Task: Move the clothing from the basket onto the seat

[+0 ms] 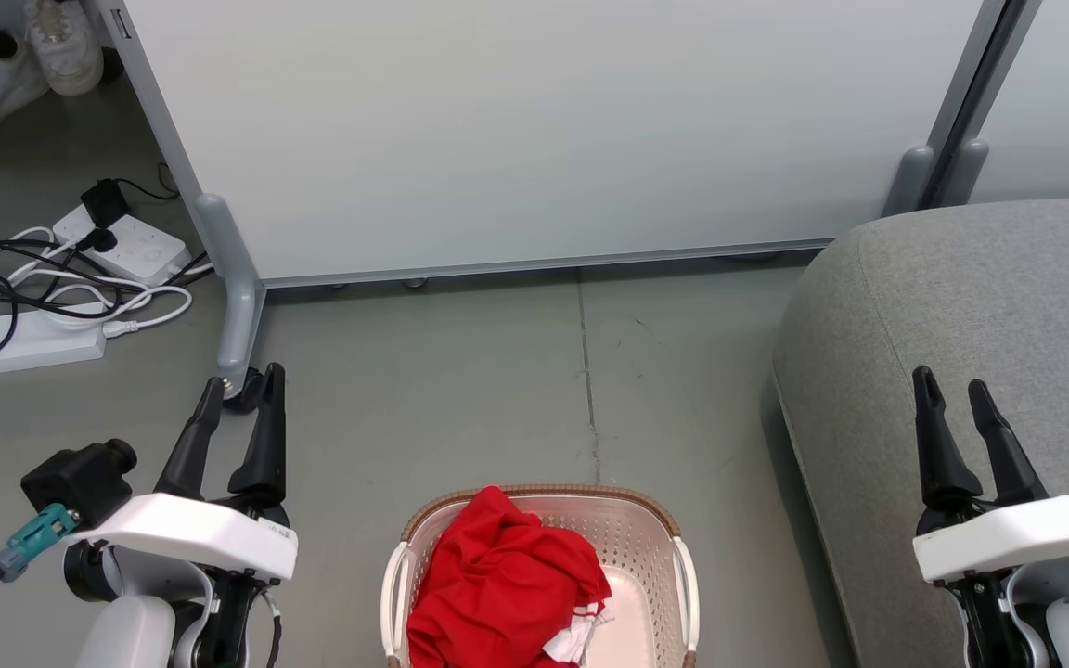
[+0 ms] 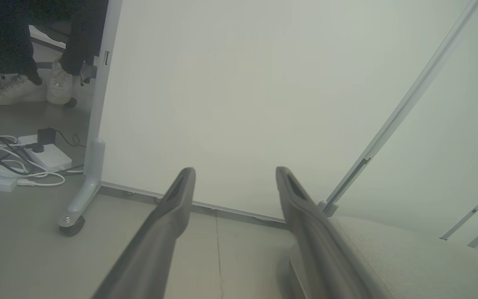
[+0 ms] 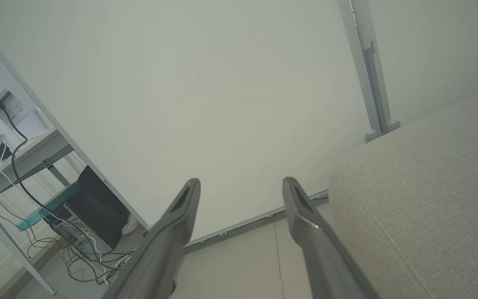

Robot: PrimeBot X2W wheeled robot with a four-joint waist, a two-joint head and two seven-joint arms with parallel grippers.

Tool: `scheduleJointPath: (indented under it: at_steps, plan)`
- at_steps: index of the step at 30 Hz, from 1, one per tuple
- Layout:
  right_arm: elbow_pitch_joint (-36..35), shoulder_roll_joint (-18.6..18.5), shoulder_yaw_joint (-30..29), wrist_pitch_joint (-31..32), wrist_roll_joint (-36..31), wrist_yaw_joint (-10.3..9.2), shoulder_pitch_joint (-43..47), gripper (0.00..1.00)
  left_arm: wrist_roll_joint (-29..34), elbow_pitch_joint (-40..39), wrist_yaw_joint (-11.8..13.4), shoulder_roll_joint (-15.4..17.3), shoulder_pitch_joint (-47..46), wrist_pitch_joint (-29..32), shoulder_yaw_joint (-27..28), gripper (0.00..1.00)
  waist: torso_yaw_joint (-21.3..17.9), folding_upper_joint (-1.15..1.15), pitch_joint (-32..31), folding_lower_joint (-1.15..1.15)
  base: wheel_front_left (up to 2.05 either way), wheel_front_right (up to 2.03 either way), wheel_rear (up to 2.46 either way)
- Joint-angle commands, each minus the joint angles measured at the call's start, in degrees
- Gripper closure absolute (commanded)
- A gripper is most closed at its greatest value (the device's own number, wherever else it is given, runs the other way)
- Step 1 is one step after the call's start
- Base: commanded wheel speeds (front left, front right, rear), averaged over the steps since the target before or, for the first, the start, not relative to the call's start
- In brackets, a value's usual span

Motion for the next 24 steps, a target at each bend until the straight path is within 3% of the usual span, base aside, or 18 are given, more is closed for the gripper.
scheduleJointPath:
  at_steps: [1,24]
  plan:
    - [-0.41,-0.39,0.03,-0.6,-1.33,0.25,-0.96,0.0,1.25,-0.67,0.24,0.63,-0.33,-0.42,-0.1,0.0,-0.02,0.0,-0.01,0.0,0.0,0.0,0.0]
    - [3.97,-0.06,2.29,-3.52,-14.41,0.28,-1.32,0.0,14.07,3.96,2.4,1.55,1.11,-4.47,-3.48,0.0,-0.13,0.0,-0.4,0.0,0.0,0.0,0.0]
